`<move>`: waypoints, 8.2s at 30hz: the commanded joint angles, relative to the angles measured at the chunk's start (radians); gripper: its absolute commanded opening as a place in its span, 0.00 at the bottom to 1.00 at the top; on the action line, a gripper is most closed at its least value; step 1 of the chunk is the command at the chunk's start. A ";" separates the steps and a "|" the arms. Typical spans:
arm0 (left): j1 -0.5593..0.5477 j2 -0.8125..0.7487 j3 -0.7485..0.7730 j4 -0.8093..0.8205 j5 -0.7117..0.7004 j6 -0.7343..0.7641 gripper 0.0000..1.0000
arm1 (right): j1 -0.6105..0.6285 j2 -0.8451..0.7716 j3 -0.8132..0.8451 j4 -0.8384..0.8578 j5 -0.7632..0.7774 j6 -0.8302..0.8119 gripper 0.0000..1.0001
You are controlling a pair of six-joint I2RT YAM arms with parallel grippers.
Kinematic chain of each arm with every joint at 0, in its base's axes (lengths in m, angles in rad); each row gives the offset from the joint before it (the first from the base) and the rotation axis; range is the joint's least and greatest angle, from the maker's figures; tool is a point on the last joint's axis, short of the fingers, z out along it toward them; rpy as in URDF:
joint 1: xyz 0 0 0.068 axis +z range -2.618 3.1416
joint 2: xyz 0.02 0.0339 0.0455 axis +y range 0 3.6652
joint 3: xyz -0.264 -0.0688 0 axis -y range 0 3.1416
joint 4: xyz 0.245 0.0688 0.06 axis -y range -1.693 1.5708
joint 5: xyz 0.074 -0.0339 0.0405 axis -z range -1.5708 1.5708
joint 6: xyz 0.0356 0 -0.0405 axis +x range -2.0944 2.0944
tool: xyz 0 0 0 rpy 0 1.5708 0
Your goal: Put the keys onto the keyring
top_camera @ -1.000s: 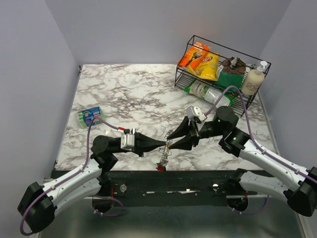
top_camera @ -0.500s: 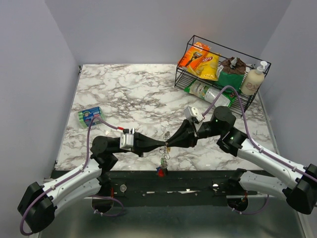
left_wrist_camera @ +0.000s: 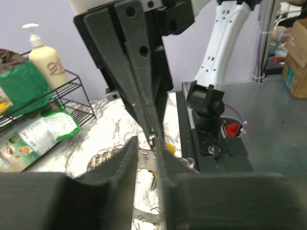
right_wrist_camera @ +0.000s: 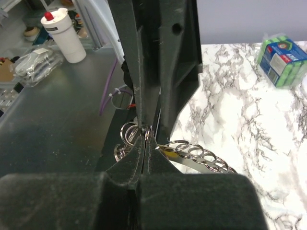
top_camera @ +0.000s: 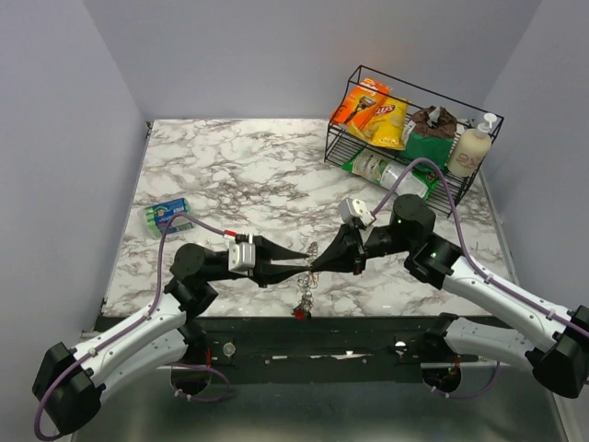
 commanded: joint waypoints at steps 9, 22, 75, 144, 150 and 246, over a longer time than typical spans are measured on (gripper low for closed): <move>-0.006 -0.013 0.370 -0.884 -0.137 0.342 0.66 | 0.007 0.074 0.220 -0.470 0.274 -0.156 0.01; -0.007 0.208 0.547 -1.161 -0.097 0.398 0.50 | 0.010 0.147 0.323 -0.685 0.391 -0.196 0.01; -0.053 0.258 0.338 -0.609 -0.178 0.214 0.00 | 0.014 0.007 0.200 -0.469 0.492 -0.088 0.64; -0.053 0.051 0.174 -0.335 -0.016 0.303 0.00 | -0.019 -0.186 0.023 -0.261 0.152 -0.174 0.55; -0.053 0.048 0.177 -0.325 -0.002 0.295 0.00 | -0.019 -0.160 0.022 -0.257 0.118 -0.176 0.50; -0.053 -0.021 0.131 -0.279 -0.071 0.278 0.00 | -0.019 -0.224 -0.156 -0.128 0.444 -0.136 0.82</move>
